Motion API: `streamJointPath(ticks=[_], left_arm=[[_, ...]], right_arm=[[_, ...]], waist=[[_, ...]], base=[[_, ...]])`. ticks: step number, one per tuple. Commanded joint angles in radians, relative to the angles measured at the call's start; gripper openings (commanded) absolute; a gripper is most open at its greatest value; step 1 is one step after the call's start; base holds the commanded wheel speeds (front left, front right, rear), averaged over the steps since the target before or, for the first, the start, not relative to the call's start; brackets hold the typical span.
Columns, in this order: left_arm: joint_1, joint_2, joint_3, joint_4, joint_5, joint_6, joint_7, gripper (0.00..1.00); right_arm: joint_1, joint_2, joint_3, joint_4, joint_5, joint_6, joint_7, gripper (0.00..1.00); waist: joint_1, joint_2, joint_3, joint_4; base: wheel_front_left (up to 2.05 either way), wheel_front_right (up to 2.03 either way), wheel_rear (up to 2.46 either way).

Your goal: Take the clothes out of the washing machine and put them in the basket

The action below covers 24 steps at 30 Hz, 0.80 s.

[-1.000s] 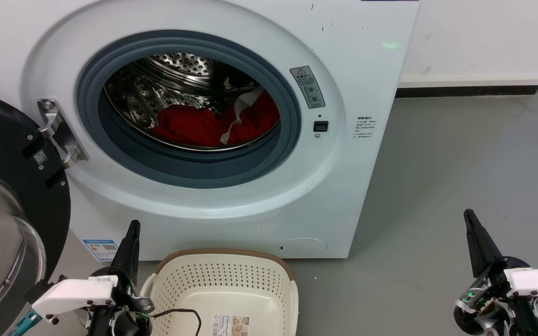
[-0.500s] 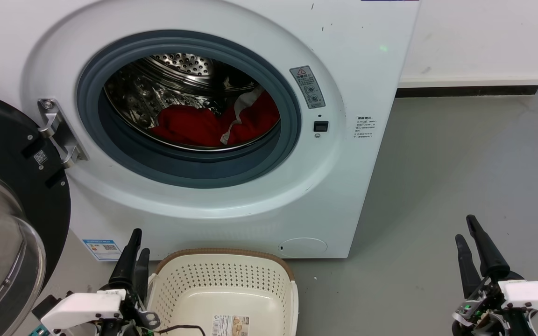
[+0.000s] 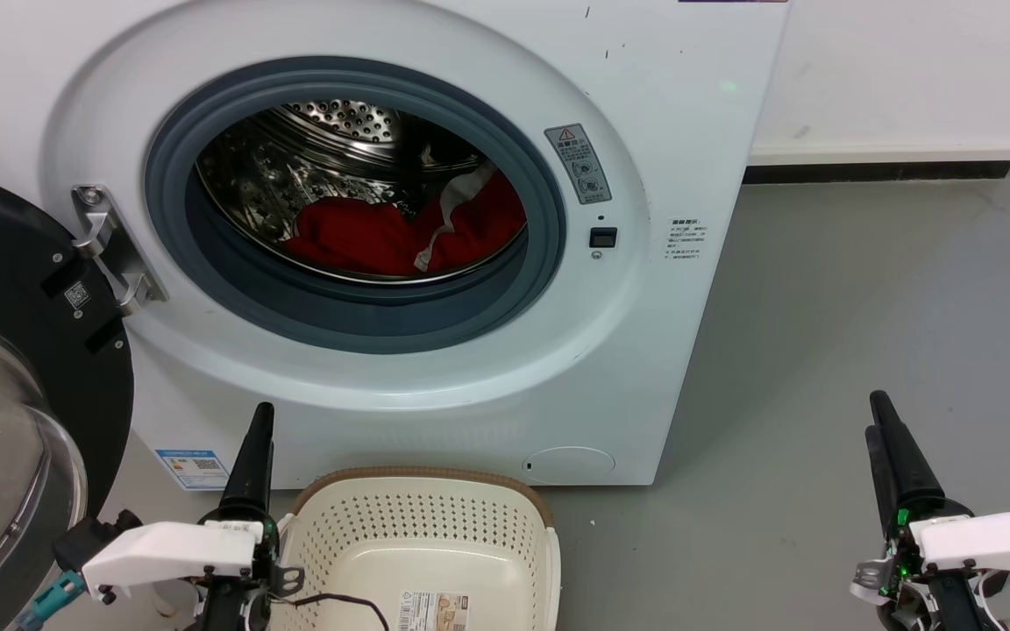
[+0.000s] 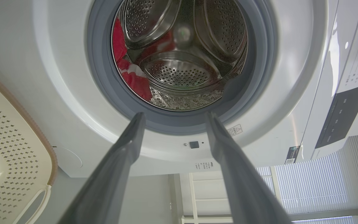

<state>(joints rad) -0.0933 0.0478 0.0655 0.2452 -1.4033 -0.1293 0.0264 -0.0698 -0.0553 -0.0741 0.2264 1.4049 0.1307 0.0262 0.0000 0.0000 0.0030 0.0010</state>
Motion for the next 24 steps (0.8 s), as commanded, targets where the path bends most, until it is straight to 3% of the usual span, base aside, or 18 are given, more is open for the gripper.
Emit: streamJointPath(ticks=[1, 13, 24], left_arm=[[-0.040, 0.002, -0.006, -0.026, 0.056, 0.004, -0.013, 1.00], [-0.057, 0.002, -0.028, -0.039, 0.329, 0.025, -0.061, 1.00], [-0.077, 0.011, -0.045, -0.022, 0.538, 0.033, -0.100, 1.00]], right_arm=[[-0.021, -0.005, 0.001, -0.027, -0.065, 0.000, -0.012, 1.00], [-0.007, -0.001, 0.015, -0.051, -0.405, 0.000, -0.059, 1.00], [-0.001, 0.002, 0.026, -0.074, -0.618, 0.000, -0.077, 1.00]], waist=[[0.0000, 0.0000, 0.000, 0.000], [0.0000, 0.0000, -0.004, 0.002], [0.0000, 0.0000, -0.006, 0.003]], base=[[0.00, 0.00, 0.00], [0.00, 0.00, 0.00], [0.00, 0.00, 0.00]])
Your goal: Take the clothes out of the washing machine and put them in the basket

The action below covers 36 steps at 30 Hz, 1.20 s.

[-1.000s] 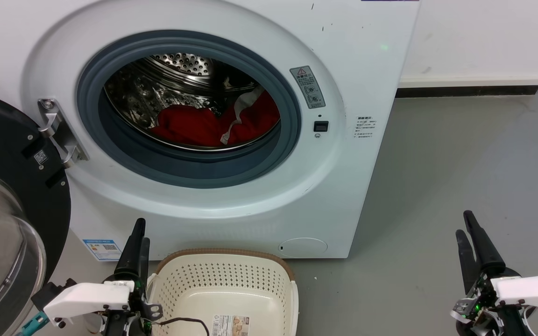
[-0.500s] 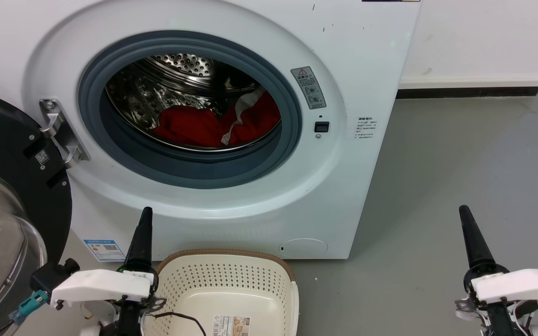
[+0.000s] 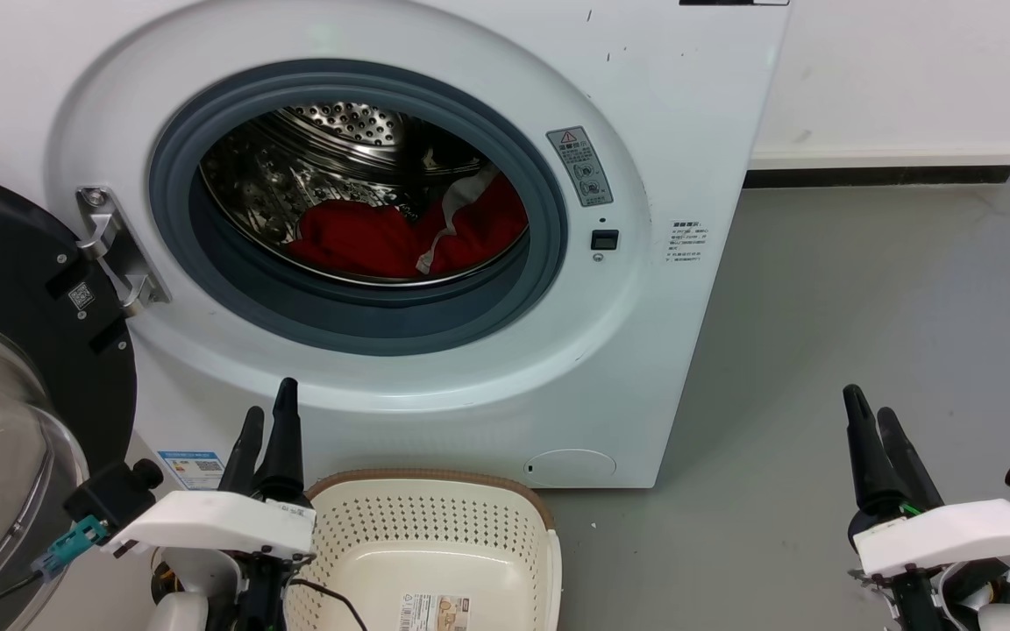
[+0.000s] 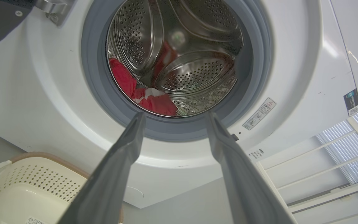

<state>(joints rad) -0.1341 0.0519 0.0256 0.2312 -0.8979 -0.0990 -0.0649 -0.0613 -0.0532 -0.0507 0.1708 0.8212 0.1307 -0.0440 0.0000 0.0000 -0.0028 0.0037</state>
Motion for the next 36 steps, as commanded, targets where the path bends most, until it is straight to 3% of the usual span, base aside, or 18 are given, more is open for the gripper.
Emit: streamJointPath(ticks=[1, 36], left_arm=[[-0.038, 0.007, -0.007, -0.006, 0.050, 0.004, -0.012, 1.00], [-0.087, 0.052, -0.069, 0.053, 0.492, 0.047, -0.109, 1.00]], right_arm=[[-0.009, 0.001, 0.003, -0.021, -0.051, 0.000, -0.008, 1.00], [0.015, 0.003, 0.023, -0.082, -0.481, 0.000, -0.021, 1.00]], waist=[[0.0000, 0.0000, -0.001, 0.000], [0.0000, 0.0000, -0.006, 0.006]], base=[[0.00, 0.00, 0.00], [0.00, 0.00, 0.00]])
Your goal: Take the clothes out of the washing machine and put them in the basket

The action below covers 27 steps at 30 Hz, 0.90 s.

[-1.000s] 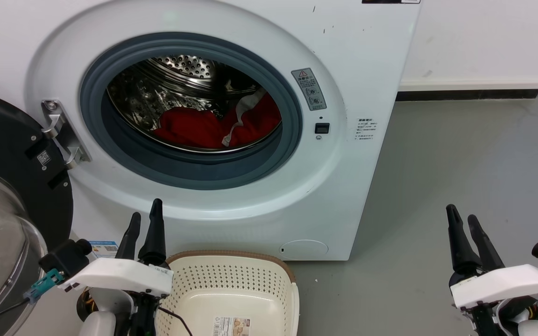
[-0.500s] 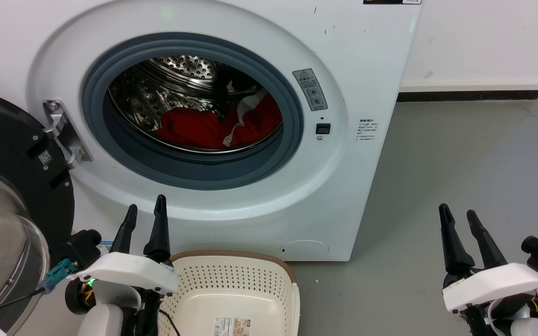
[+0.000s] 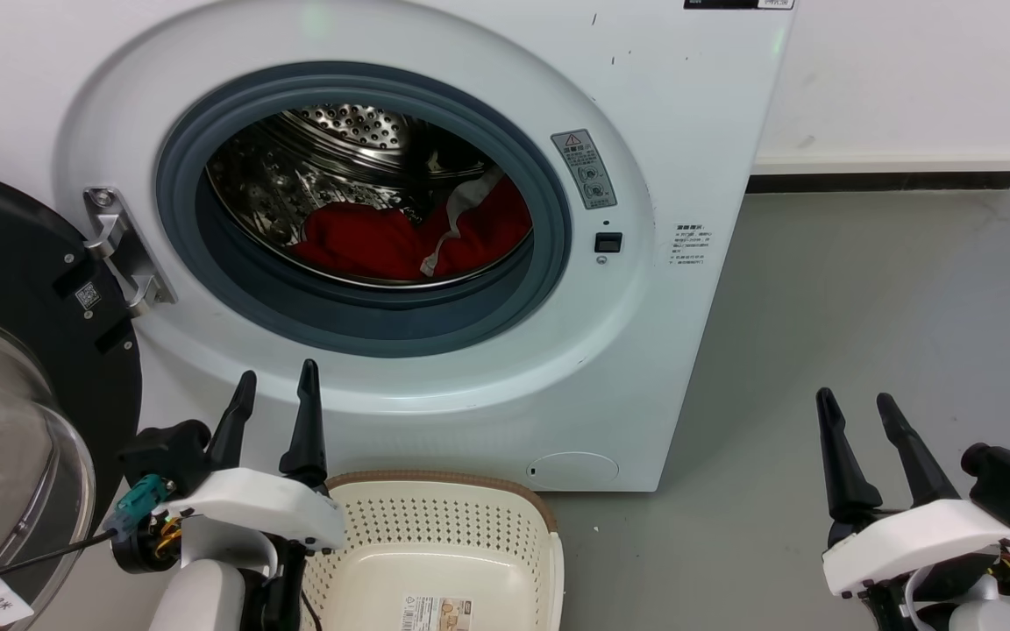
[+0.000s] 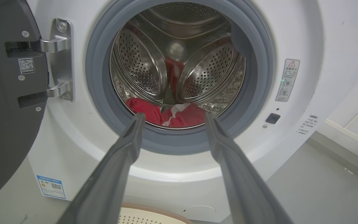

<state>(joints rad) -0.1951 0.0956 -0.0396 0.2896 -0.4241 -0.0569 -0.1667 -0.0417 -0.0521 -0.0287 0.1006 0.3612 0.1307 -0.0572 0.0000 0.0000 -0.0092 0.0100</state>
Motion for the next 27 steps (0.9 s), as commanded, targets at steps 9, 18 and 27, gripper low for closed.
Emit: streamJointPath(ticks=[9, 18, 27], left_arm=[[-0.035, 0.015, -0.017, 0.011, 0.103, 0.016, -0.028, 1.00], [-0.049, 0.021, -0.027, 0.028, 0.178, 0.029, -0.048, 1.00], [-0.054, 0.026, -0.038, 0.047, 0.245, 0.040, -0.066, 1.00]], right_arm=[[-0.001, 0.002, 0.000, -0.021, -0.108, 0.000, -0.014, 1.00], [0.004, 0.002, -0.001, -0.030, -0.190, 0.000, -0.020, 1.00], [0.009, 0.002, -0.002, -0.033, -0.257, 0.000, -0.022, 1.00]], waist=[[0.0000, 0.0000, -0.002, 0.001], [0.0000, 0.0000, -0.002, 0.004], [0.0000, 0.0000, -0.004, 0.005]], base=[[0.00, 0.00, 0.00], [0.00, 0.00, 0.00], [0.00, 0.00, 0.00]])
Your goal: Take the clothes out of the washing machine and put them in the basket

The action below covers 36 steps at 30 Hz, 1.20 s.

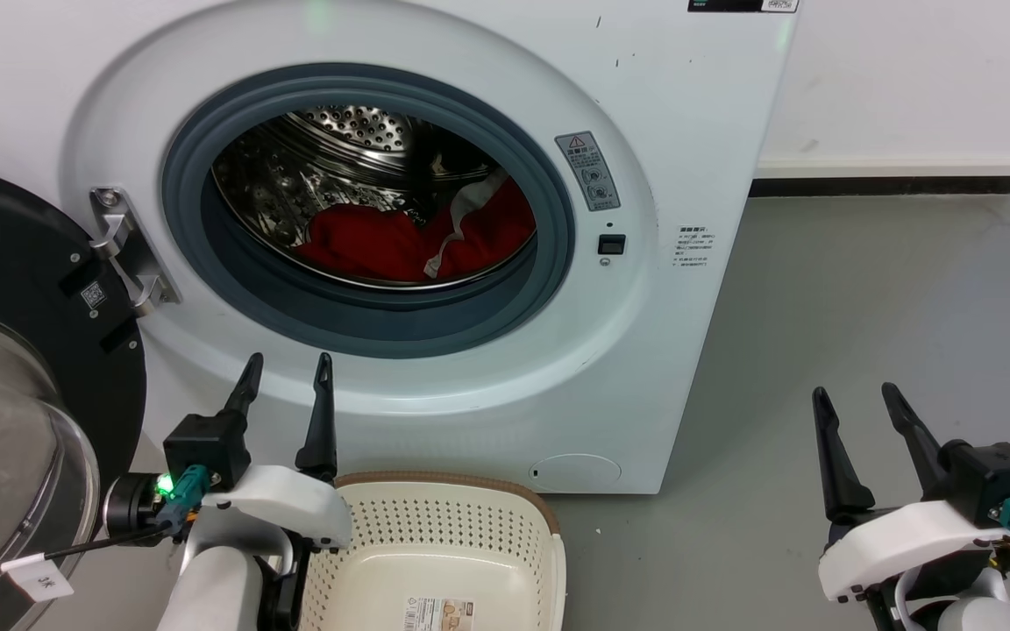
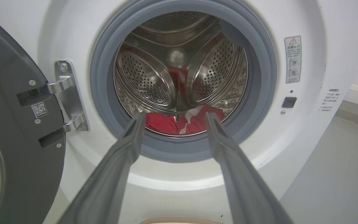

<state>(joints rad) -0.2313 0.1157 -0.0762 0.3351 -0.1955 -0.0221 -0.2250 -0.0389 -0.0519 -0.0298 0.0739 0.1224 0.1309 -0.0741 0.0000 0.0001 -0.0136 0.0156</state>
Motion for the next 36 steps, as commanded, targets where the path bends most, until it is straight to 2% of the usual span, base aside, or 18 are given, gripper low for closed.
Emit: streamJointPath(ticks=[1, 18, 36], left_arm=[[-0.020, 0.007, -0.002, 0.004, 0.022, 0.006, -0.009, 1.00], [-0.034, -0.004, 0.011, 0.047, 0.089, 0.012, -0.043, 1.00], [-0.032, -0.012, 0.015, 0.064, 0.065, 0.018, -0.041, 1.00]], right_arm=[[0.007, 0.002, -0.001, -0.007, -0.027, 0.000, -0.005, 1.00], [0.008, 0.003, -0.003, -0.010, -0.125, 0.000, -0.010, 1.00], [0.007, 0.003, -0.003, -0.009, -0.101, 0.000, -0.002, 1.00]], waist=[[0.0000, -0.0001, 0.000, 0.000], [0.0000, -0.0001, 0.003, 0.003], [0.0000, -0.0001, 0.009, -0.001]], base=[[0.00, 0.00, 0.00], [0.00, 0.00, 0.00], [0.00, 0.00, 0.00]])
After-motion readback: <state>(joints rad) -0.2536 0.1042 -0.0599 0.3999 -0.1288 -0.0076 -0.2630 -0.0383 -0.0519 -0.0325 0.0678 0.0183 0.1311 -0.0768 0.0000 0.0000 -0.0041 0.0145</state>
